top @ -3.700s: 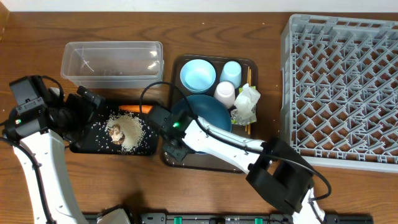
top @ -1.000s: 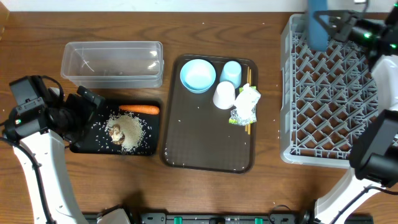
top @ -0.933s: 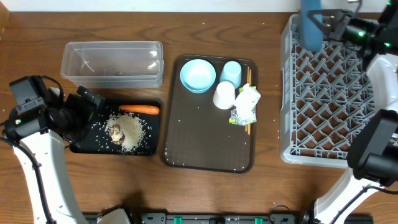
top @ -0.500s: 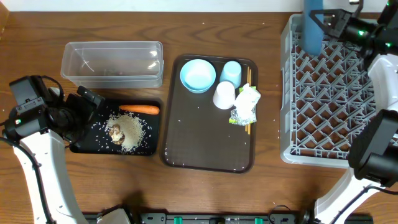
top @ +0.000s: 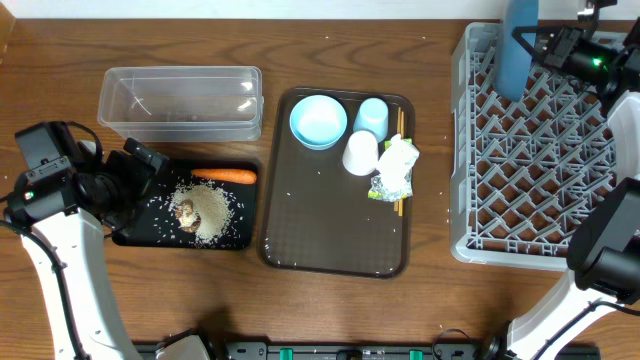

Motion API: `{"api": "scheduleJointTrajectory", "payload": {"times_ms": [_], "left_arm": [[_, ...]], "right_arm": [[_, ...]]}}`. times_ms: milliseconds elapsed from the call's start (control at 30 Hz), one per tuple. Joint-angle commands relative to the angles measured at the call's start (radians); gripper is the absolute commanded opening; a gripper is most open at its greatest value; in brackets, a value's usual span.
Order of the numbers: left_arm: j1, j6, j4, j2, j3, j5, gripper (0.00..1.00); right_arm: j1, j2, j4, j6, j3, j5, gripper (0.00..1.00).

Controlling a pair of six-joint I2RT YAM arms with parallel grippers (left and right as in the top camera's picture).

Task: Sort waste into correct bins and load items into the dishwasher rack
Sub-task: 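Lower the blue plate into the rack's top-right area and release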

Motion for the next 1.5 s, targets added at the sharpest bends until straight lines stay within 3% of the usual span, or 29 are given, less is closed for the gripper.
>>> {"api": "scheduleJointTrajectory", "payload": {"times_ms": [0,433,633,800,967,1333,1367,1433,1467], "left_arm": [[0.005,0.013,-0.002,0.0,0.01,0.006,0.98],[0.005,0.013,-0.002,0.0,0.01,0.006,0.98],[0.005,0.013,-0.002,0.0,0.01,0.006,0.98],[0.005,0.013,-0.002,0.0,0.01,0.006,0.98],[0.005,0.013,-0.002,0.0,0.01,0.006,0.98],[0.005,0.013,-0.002,0.0,0.01,0.006,0.98],[0.005,0.013,-0.002,0.0,0.01,0.006,0.98],[0.005,0.013,-0.002,0.0,0.01,0.006,0.98],[0.005,0.013,-0.002,0.0,0.01,0.006,0.98]], "right_arm": [[-0.043,0.005,-0.013,-0.026,0.004,0.053,0.01],[-0.145,-0.044,-0.204,-0.071,0.006,0.235,0.06],[-0.182,-0.134,-0.377,-0.129,0.022,0.536,0.21],[-0.191,-0.237,-0.463,-0.132,0.022,0.733,0.41],[-0.189,-0.336,-0.509,-0.127,0.022,0.841,0.68],[-0.085,-0.441,-0.607,-0.129,0.022,0.845,0.82],[-0.063,-0.442,-0.615,-0.139,0.022,0.811,0.84],[-0.006,-0.441,-0.629,-0.159,0.021,0.713,0.98],[0.018,-0.439,-0.633,-0.167,0.021,0.681,0.99]]}}
